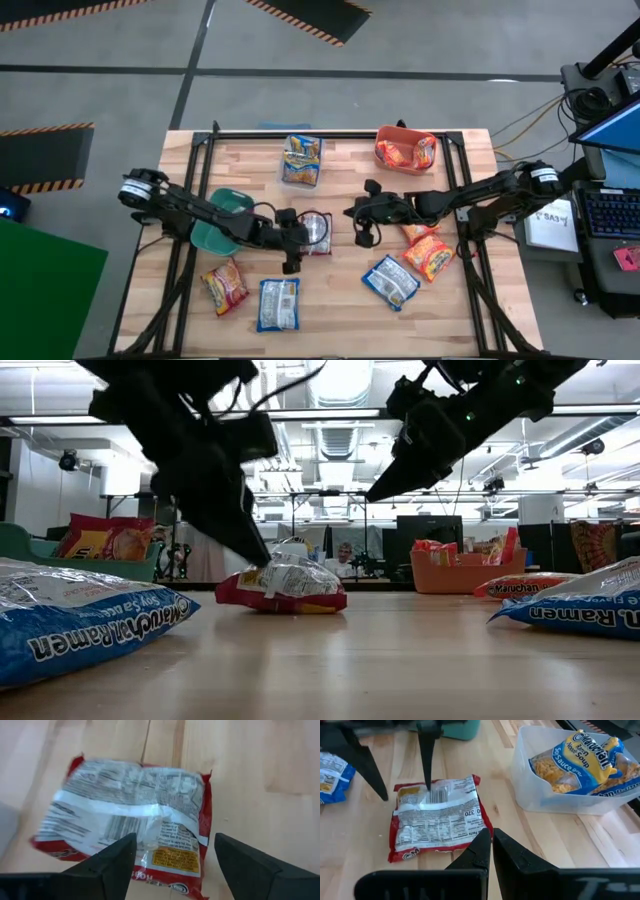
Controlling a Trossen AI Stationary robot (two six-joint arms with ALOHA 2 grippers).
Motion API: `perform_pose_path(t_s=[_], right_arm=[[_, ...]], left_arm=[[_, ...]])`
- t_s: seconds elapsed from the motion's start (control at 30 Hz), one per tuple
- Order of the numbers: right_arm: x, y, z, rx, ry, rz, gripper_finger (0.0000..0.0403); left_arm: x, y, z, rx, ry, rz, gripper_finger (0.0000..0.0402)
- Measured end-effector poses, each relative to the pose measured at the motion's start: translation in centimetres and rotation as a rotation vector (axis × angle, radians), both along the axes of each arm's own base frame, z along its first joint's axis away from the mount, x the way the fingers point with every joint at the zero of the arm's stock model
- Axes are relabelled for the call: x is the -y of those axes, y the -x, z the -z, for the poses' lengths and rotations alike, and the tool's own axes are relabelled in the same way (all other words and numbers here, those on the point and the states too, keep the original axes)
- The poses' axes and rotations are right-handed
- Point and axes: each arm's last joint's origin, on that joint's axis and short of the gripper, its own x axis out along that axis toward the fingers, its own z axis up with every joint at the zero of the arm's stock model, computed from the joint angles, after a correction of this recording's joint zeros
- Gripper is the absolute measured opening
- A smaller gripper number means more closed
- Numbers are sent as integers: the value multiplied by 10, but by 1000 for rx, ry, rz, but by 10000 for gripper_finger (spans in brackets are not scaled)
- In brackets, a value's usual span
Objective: Sort Maruchan noodles
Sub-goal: Put the red noodle pack in the blue bin
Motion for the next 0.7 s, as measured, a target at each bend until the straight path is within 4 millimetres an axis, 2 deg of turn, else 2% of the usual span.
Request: perform_pose_path(t_s=[0.23,0.47,0.57,0.7], right_arm=[[0,0,0,3,7,-4,9],[0,0,0,3,7,-4,9],[0,0,0,3,7,-4,9],[0,0,0,3,6,-4,9]], left_arm=[[4,-18,15,-39,-57,43,240],[1,-23,21,-55,-60,11,230],[0,-22,22,-67,-50,-14,211],[0,-21,22,-68,-41,-30,163]])
